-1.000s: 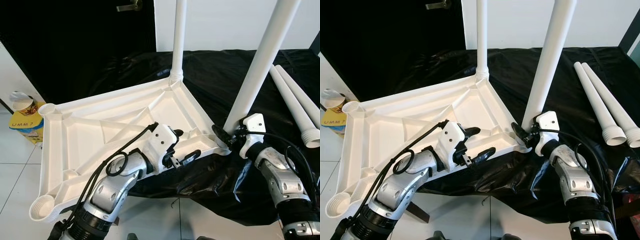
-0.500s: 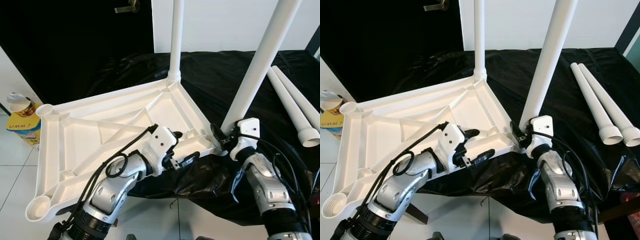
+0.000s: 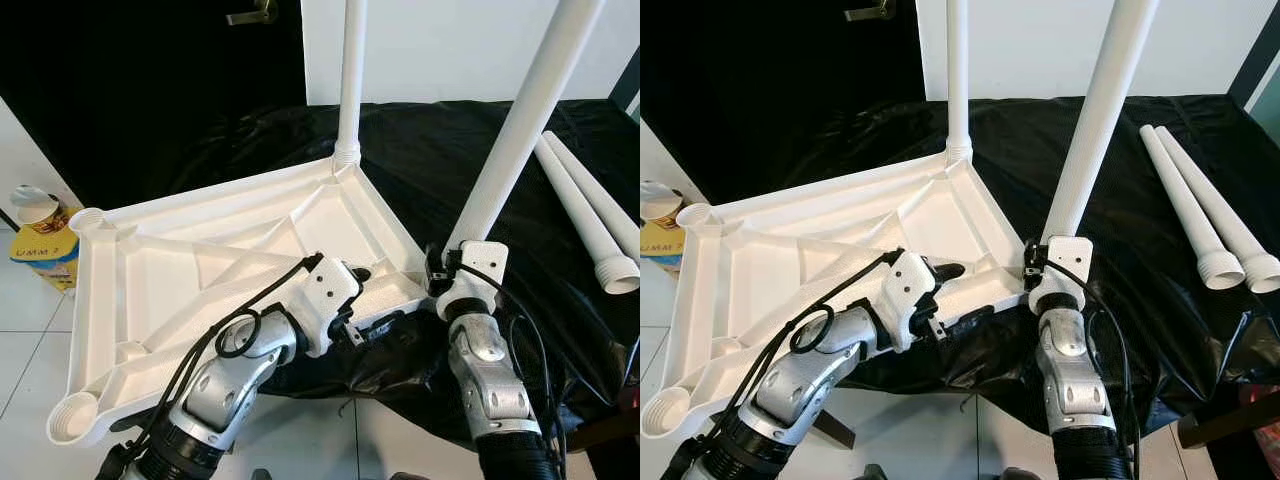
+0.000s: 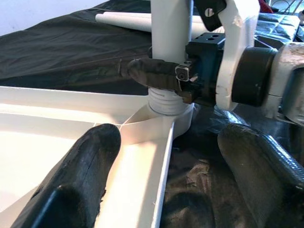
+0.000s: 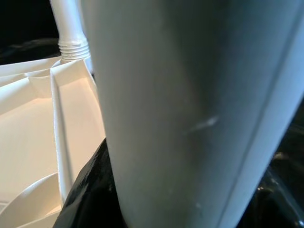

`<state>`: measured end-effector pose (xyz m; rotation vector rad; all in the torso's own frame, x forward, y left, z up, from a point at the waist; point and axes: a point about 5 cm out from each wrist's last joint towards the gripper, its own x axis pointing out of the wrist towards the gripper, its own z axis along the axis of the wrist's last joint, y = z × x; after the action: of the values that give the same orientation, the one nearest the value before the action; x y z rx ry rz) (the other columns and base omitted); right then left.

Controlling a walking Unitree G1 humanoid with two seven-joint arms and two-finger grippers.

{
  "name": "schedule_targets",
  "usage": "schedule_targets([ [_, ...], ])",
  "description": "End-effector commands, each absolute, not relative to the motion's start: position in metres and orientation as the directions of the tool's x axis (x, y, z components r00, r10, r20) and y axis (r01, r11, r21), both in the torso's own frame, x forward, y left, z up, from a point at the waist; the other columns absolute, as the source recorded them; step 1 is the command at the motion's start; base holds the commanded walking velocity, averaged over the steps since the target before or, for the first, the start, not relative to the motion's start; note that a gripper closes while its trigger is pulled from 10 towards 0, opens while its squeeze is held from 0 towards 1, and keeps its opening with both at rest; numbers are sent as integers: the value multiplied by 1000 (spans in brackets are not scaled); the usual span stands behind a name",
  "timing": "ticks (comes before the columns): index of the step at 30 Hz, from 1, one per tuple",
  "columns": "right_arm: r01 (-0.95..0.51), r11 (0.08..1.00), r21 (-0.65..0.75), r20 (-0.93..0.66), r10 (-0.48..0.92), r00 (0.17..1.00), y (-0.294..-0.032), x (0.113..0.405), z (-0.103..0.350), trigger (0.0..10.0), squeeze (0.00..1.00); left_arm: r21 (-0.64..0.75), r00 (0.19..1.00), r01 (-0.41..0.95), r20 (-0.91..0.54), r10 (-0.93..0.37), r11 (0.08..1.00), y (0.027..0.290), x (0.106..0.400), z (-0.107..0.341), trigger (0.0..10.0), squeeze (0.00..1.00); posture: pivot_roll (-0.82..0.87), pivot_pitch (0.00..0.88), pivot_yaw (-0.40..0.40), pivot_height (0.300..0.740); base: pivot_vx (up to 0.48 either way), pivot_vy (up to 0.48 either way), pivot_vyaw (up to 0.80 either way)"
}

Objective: Building children table

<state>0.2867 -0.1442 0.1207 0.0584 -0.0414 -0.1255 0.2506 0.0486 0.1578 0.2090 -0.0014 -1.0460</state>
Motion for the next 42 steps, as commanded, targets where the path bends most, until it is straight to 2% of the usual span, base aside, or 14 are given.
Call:
schedule_targets([
  [1, 118, 989, 89, -85, -111, 990, -135, 280, 98, 10000, 0, 180, 469, 877, -123, -874, 445, 48, 252, 156, 10000, 0, -12, 56, 29, 740, 0, 0, 0],
  [14, 126, 991, 49, -45, -124, 991, -134, 280, 106, 10000, 0, 202, 487, 865, -127, -864, 458, 54, 256, 160, 10000, 0, 7, 51, 43, 740, 0, 0, 0],
  [15, 125, 991, 46, -43, -123, 991, -136, 279, 107, 10000, 176, 202, 487, 866, -127, -864, 458, 54, 256, 160, 10000, 0, 6, 51, 42, 740, 0, 0, 0],
  [16, 121, 992, 47, -34, -120, 992, -139, 278, 108, 10000, 1000, 203, 486, 866, -127, -865, 457, 53, 256, 159, 10000, 0, 4, 50, 41, 740, 0, 0, 0],
  [25, 29, 999, 35, 15, -30, 999, -150, 275, 114, 10000, 1000, 202, 486, 866, -126, -865, 457, 52, 256, 159, 10000, 0, -7, 49, 41, 740, 0, 0, 0],
  [26, -39, 999, 26, 28, 38, 999, -157, 274, 116, 10000, 0, 202, 484, 867, -126, -866, 455, 52, 257, 159, 10000, 0, -16, 46, 44, 740, 0, 0, 0],
  [28, -131, 991, 2, 51, 131, 990, -166, 274, 120, 10000, 0, 203, 482, 868, -125, -867, 453, 52, 258, 159, 10000, 0, -19, 46, 47, 740, 0, 0, 0],
  [32, -192, 981, -27, 62, 194, 979, -171, 276, 123, 10000, 0, 203, 480, 869, -125, -868, 451, 52, 258, 159, 10000, 0, -22, 46, 48, 740, 0, 0, 0],
  [35, -323, 942, -89, 73, 329, 941, -176, 283, 129, 10000, 0, 205, 476, 871, -127, -870, 446, 52, 260, 159, 10000, 0, -25, 45, 54, 740, 0, 0, 0],
  [37, -323, 942, -89, 73, 329, 941, -176, 283, 129, 10000, 0, 205, 476, 871, -127, -870, 446, 52, 260, 159, 10000, 0, -25, 45, 54, 740, 0, 0, 0],
  [39, -405, 906, -125, 61, 415, 908, -175, 291, 132, 10000, 0, 207, 472, 873, -129, -872, 442, 51, 259, 159, 10000, 0, -21, 42, 58, 740, 0, 0, 0],
  [42, -438, 888, -141, 53, 448, 892, -172, 296, 134, 10000, 0, 208, 470, 874, -129, -873, 440, 51, 259, 160, 10000, 0, -18, 40, 59, 740, 0, 0, 0],
])
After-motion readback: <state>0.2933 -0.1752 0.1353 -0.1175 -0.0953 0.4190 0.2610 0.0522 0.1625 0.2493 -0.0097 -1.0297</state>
